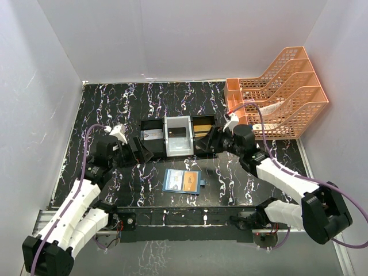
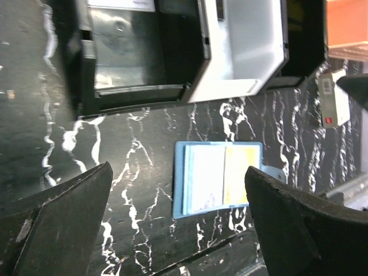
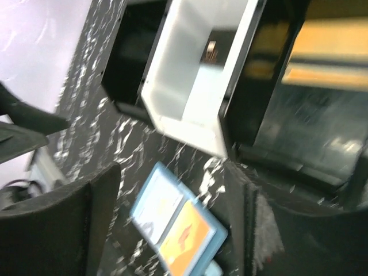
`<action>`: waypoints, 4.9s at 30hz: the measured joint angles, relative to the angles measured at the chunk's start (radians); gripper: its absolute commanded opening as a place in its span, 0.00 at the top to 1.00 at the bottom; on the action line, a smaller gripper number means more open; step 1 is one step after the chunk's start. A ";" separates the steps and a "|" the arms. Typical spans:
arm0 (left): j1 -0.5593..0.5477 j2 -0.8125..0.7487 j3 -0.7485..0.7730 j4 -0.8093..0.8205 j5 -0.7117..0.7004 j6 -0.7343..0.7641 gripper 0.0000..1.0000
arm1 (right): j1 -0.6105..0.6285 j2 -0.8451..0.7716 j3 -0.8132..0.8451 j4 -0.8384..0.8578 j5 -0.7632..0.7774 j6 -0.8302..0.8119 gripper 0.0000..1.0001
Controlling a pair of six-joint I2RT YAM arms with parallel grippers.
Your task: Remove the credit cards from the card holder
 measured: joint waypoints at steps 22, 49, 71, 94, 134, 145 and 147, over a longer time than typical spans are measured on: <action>-0.008 0.256 -0.063 0.203 0.341 -0.039 0.24 | 0.393 0.128 -0.092 -0.163 0.179 0.380 0.86; -0.436 0.660 0.028 0.438 0.271 -0.106 0.49 | 0.388 0.156 -0.209 -0.067 0.292 0.508 0.91; -0.462 0.769 0.050 0.460 0.225 -0.151 0.63 | 0.388 0.125 -0.225 -0.105 0.299 0.533 0.93; -0.469 0.756 -0.011 0.553 0.211 -0.246 0.75 | 0.387 0.165 -0.225 -0.044 0.283 0.566 0.94; -0.469 0.676 0.021 0.354 0.125 -0.180 1.00 | 0.387 0.124 -0.221 -0.107 0.288 0.531 0.86; -0.469 0.676 0.029 0.352 0.126 -0.174 1.00 | 0.387 0.152 -0.205 -0.081 0.173 0.451 0.86; -0.469 0.676 0.030 0.350 0.126 -0.173 1.00 | 0.387 0.185 -0.192 -0.064 0.157 0.455 0.86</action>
